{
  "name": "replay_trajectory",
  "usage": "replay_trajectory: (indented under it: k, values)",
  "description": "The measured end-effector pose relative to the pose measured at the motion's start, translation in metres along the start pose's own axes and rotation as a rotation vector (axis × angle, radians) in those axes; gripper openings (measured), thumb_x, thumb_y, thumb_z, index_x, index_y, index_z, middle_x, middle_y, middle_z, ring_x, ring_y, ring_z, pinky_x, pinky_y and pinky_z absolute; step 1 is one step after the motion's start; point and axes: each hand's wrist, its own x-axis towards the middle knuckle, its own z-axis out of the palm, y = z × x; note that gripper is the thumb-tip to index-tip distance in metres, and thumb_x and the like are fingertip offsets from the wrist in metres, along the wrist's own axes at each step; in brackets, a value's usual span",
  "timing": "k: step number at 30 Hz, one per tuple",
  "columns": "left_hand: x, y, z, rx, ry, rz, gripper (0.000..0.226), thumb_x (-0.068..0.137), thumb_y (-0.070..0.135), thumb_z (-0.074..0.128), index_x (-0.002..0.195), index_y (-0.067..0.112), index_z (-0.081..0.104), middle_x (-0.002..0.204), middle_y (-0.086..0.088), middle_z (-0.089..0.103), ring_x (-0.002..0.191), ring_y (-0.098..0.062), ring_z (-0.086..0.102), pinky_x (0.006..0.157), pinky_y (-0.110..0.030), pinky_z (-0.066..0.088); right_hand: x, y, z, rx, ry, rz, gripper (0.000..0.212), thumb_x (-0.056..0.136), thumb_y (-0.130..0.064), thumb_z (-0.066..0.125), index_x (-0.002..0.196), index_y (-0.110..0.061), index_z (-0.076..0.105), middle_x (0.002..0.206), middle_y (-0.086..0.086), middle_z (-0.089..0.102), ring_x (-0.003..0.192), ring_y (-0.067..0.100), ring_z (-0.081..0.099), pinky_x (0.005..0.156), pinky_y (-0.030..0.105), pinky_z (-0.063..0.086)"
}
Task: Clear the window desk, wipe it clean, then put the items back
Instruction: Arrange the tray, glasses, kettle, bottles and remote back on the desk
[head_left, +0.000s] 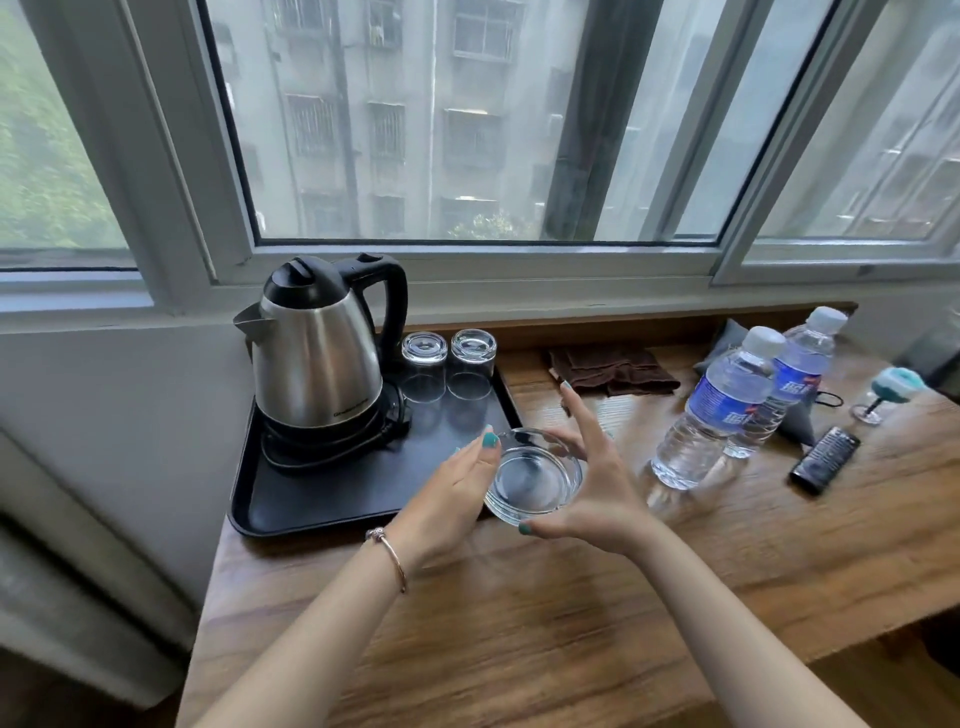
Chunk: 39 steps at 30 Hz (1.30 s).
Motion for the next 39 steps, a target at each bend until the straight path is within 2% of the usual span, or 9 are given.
replay_trajectory:
  k: [2, 8, 14, 16, 19, 22, 27, 30, 39]
  values:
    - [-0.007, 0.003, 0.013, -0.002, 0.017, -0.001, 0.062, 0.096, 0.055, 0.017, 0.148, 0.024, 0.033, 0.142, 0.022, 0.029, 0.133, 0.009, 0.022, 0.113, -0.016, 0.010, -0.008, 0.006, -0.005, 0.024, -0.016, -0.009, 0.138, 0.034, -0.048, 0.091, 0.143, -0.065, 0.008, 0.123, -0.049, 0.042, 0.131, 0.015, 0.049, 0.117, 0.053, 0.028]
    - [-0.018, -0.001, 0.047, -0.068, 0.043, -0.044, 0.063, 0.089, 0.066, 0.021, 0.141, 0.034, 0.037, 0.137, 0.027, 0.034, 0.130, 0.014, 0.026, 0.115, -0.018, 0.015, -0.035, 0.027, -0.012, 0.019, -0.042, 0.019, 0.142, 0.032, -0.049, 0.092, 0.146, -0.063, 0.008, 0.119, -0.022, 0.057, 0.123, 0.019, 0.054, 0.110, 0.051, 0.038]
    - [-0.031, -0.009, 0.070, -0.155, 0.077, -0.080, 0.056, 0.080, 0.080, 0.031, 0.123, 0.049, 0.047, 0.103, 0.058, 0.042, 0.104, 0.040, 0.029, 0.096, 0.002, 0.024, -0.055, 0.044, -0.015, -0.015, -0.070, 0.009, 0.141, 0.034, -0.051, 0.090, 0.147, -0.062, 0.006, 0.119, -0.025, 0.053, 0.118, 0.017, 0.056, 0.103, 0.048, 0.045]
    - [-0.036, -0.008, 0.077, -0.122, 0.071, -0.090, 0.048, 0.084, 0.077, 0.028, 0.121, 0.053, 0.046, 0.115, 0.055, 0.040, 0.112, 0.037, 0.028, 0.093, 0.007, 0.019, -0.060, 0.046, -0.015, -0.040, -0.070, 0.007, 0.141, 0.035, -0.054, 0.090, 0.147, -0.061, 0.005, 0.118, -0.029, 0.052, 0.119, 0.014, 0.055, 0.107, 0.049, 0.041]
    - [-0.038, -0.012, 0.088, -0.047, 0.058, -0.121, 0.078, 0.086, 0.073, 0.027, 0.150, 0.028, 0.025, 0.151, 0.023, 0.023, 0.134, 0.014, 0.017, 0.109, -0.009, 0.009, -0.068, 0.051, -0.015, -0.048, -0.083, 0.020, 0.140, 0.039, -0.055, 0.093, 0.147, -0.062, 0.004, 0.118, -0.030, 0.050, 0.123, 0.011, 0.052, 0.113, 0.050, 0.034]
    - [-0.037, -0.015, 0.094, 0.127, 0.048, -0.121, 0.071, 0.096, 0.050, 0.043, 0.153, 0.018, 0.015, 0.159, 0.008, 0.013, 0.140, 0.005, 0.010, 0.111, -0.015, 0.006, -0.071, 0.054, -0.017, -0.037, -0.101, 0.036, 0.140, 0.043, -0.052, 0.095, 0.147, -0.062, 0.002, 0.122, -0.021, 0.053, 0.126, 0.013, 0.051, 0.113, 0.049, 0.035]
    - [-0.033, -0.015, 0.102, 0.237, 0.030, -0.134, 0.078, 0.095, 0.049, 0.048, 0.154, 0.022, 0.007, 0.160, 0.010, 0.006, 0.145, -0.002, 0.007, 0.110, -0.016, 0.007, -0.069, 0.054, -0.026, -0.101, -0.157, 0.046, 0.139, 0.046, -0.050, 0.093, 0.147, -0.060, -0.002, 0.137, -0.009, 0.053, 0.136, 0.025, 0.044, 0.114, 0.049, 0.034]
    - [-0.033, -0.018, 0.102, 0.245, 0.050, -0.136, 0.075, 0.096, 0.051, 0.045, 0.154, 0.022, 0.007, 0.161, 0.010, 0.006, 0.144, 0.000, 0.006, 0.110, -0.017, 0.007, -0.065, 0.053, -0.026, -0.125, -0.174, 0.032, 0.139, 0.047, -0.050, 0.093, 0.149, -0.057, -0.002, 0.131, -0.013, 0.053, 0.130, 0.019, 0.048, 0.112, 0.048, 0.035]
    - [-0.031, -0.021, 0.104, 0.409, 0.070, -0.124, 0.080, 0.094, 0.050, 0.047, 0.154, 0.024, 0.001, 0.160, 0.012, -0.004, 0.144, 0.001, -0.009, 0.117, -0.025, -0.002, -0.063, 0.065, -0.028, -0.160, -0.260, -0.001, 0.141, 0.050, -0.055, 0.090, 0.143, -0.063, -0.015, 0.154, -0.010, 0.035, 0.145, 0.018, 0.030, 0.123, 0.047, 0.009]
